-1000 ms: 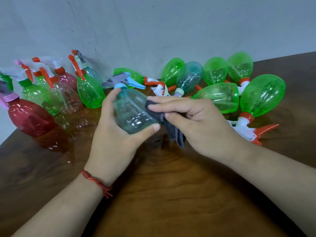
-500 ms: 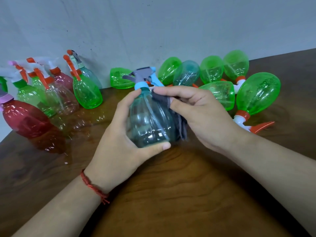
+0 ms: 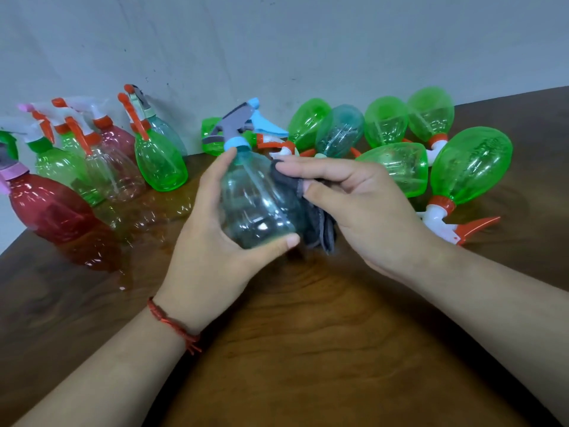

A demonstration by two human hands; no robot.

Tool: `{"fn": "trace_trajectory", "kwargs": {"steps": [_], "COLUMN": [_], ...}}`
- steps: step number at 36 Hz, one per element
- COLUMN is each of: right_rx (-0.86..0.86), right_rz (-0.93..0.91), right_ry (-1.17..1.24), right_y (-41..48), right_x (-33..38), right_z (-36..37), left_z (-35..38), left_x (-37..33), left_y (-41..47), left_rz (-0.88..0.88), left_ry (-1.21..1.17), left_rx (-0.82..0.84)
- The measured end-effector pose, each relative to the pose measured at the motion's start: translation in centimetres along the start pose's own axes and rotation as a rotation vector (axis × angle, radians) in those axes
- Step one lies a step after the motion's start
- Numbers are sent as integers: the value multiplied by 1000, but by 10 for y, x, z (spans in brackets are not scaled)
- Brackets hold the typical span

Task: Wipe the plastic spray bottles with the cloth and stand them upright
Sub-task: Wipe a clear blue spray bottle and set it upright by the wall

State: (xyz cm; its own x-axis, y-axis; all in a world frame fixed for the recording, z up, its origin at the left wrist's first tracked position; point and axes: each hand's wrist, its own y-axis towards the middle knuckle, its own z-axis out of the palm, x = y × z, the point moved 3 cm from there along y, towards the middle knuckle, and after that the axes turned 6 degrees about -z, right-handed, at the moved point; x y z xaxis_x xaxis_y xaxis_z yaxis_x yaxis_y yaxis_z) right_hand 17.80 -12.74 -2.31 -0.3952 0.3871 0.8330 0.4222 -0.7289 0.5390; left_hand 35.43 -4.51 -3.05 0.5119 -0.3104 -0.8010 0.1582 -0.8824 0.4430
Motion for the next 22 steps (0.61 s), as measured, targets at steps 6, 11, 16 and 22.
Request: {"fn": "trace_trajectory", "kwargs": {"steps": [6,11,16,22], "right_rx": [107,76,15,-103], "right_rz": [-30,-48,-55,79], "right_ry": [-257,-304,-179,136], "right_y": [-8,-8,-1,3], "right_x": [-4,-4,3,4], "right_z": [7,5,0,-6], "left_z": [-13,-8,1,9], "left_x": [5,6,2,-13], "left_y": [6,3,-2,-7], "left_rz": [-82,-88,-15,31], "left_ry": [4,53,74,-34], "left_rx": [-204,-148,57,157]}}
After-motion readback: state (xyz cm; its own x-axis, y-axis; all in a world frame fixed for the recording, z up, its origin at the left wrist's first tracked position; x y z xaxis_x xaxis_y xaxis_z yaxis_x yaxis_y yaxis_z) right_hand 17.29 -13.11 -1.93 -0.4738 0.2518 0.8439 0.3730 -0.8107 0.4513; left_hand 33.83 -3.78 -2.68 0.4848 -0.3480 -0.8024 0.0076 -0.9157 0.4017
